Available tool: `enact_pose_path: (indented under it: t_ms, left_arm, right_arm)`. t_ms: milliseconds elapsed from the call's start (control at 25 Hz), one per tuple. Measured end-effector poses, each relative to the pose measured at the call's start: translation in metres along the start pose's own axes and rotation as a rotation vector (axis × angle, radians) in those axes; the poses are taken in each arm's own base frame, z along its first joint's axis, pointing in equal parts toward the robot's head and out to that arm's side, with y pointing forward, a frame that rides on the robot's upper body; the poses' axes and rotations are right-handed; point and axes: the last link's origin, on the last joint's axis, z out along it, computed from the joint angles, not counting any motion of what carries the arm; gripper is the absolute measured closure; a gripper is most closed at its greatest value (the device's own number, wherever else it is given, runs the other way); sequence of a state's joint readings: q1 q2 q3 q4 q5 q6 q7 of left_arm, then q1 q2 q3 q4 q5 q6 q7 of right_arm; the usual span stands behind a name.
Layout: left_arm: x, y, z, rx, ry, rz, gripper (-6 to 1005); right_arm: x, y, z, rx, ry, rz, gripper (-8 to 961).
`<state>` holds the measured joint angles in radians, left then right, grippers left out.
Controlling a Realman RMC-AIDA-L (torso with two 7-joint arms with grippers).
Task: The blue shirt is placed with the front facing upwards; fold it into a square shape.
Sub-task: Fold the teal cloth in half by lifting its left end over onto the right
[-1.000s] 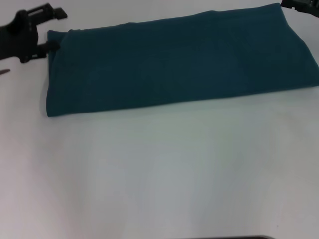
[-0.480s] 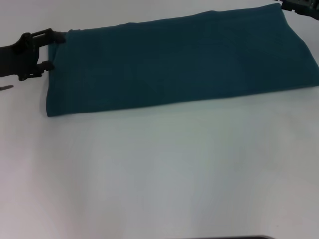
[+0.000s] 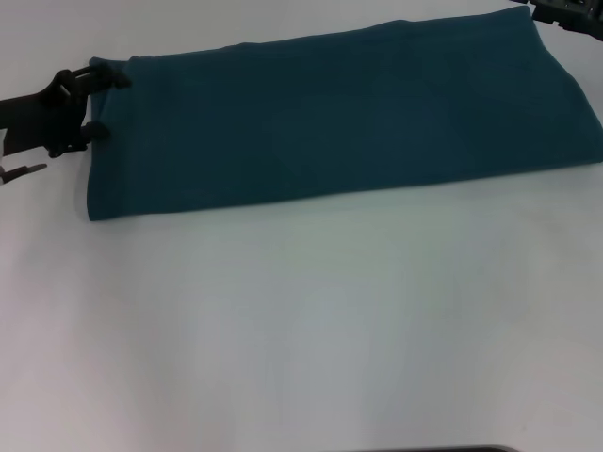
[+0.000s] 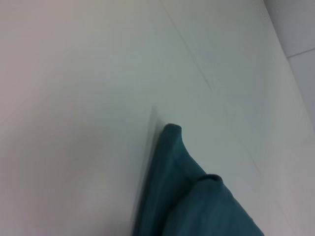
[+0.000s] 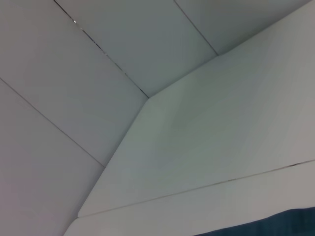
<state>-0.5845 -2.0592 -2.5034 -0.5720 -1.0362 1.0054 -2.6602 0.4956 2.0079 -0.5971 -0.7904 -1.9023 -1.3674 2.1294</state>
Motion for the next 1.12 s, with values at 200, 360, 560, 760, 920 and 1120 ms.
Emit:
enact_pose_path:
  t_ms: [200, 360, 560, 760, 920, 1120]
  left_arm:
    - [0.001, 0.0, 0.004, 0.019, 0.025, 0.011, 127]
    - [-0.001, 0.0, 0.008, 0.04, 0.021, 0.033, 127]
    - [-0.005, 0.002, 0.01, 0.04, -0.003, 0.042, 127]
    - [-0.008, 0.003, 0.012, 0.039, -0.016, 0.044, 127]
    - [-0.004, 0.006, 0.007, 0.021, -0.019, 0.05, 127]
    - [0.015, 0.016, -0.011, -0.004, -0.003, 0.085, 127]
  right_arm:
    - [0.001, 0.0, 0.0, 0.0, 0.001, 0.003, 9]
    - [0.002, 0.0, 0.001, -0.002, 0.006, 0.006, 9]
    - [0.002, 0.0, 0.001, -0.003, 0.008, 0.009, 8]
    - [0.004, 0.0, 0.001, -0.003, 0.01, 0.013, 8]
    - [0.005, -0.001, 0.0, -0.002, 0.011, 0.015, 8]
    - [0.006, -0.001, -0.002, -0.008, 0.012, 0.019, 8]
